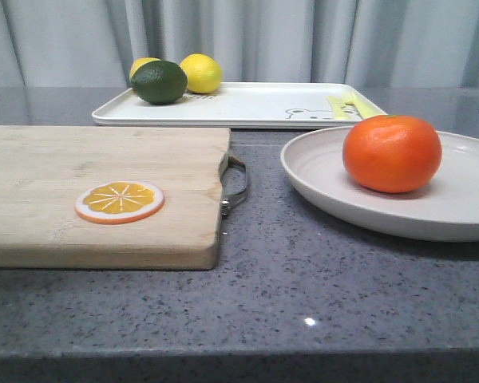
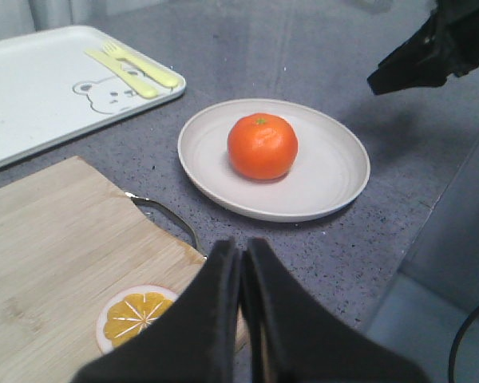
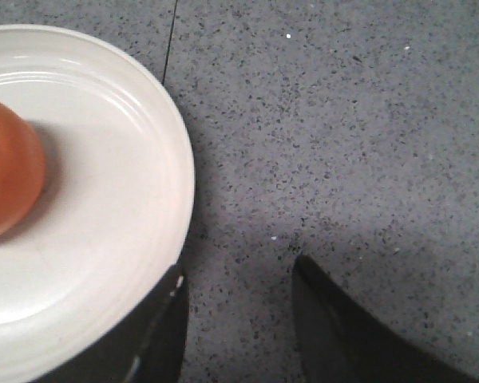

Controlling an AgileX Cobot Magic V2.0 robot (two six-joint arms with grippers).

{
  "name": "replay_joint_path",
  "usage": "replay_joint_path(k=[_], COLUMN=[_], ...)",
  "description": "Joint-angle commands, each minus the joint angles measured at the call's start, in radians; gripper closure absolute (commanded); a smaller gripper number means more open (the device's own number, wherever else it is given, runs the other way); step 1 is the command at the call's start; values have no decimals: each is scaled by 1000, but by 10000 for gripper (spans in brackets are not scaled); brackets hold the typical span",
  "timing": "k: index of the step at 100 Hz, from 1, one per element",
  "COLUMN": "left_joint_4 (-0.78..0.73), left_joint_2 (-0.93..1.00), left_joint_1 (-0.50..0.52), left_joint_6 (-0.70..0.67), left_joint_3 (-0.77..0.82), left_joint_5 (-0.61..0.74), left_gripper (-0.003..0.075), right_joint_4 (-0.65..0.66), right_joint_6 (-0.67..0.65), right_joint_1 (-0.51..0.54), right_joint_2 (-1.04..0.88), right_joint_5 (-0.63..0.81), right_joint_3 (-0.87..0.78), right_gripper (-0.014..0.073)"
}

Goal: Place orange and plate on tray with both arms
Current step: 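Move the right gripper to the plate rim and grip it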

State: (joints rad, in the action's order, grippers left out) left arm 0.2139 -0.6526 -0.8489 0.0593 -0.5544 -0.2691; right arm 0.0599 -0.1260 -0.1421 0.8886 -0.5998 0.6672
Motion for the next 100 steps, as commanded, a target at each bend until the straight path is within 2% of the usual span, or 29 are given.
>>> replay_joint_path(k=[1,37,72,79,100], left_joint_4=[4,8,8,8,8], left_joint_2=[53,101,101,101,101], left_joint_1=[-7,-7,-7,-7,-7], left_joint_6=[2,2,2,2,2], left_joint_3=[13,59,68,68,68], left_joint_5=[106,116,116,116,116], left_gripper=[741,741,741,741,741], right_joint_4=[6,-89,-112,-118,-125], right_joint_6=[14,14,14,14,13], right_joint_1=[0,0,0,0,0], right_joint_2=[45,331,503,510,512], right_joint_5=[27,-110,-157,-157,-159], right_joint_3=[70,265,337,337,337], right_gripper=[220,220,234,285,529])
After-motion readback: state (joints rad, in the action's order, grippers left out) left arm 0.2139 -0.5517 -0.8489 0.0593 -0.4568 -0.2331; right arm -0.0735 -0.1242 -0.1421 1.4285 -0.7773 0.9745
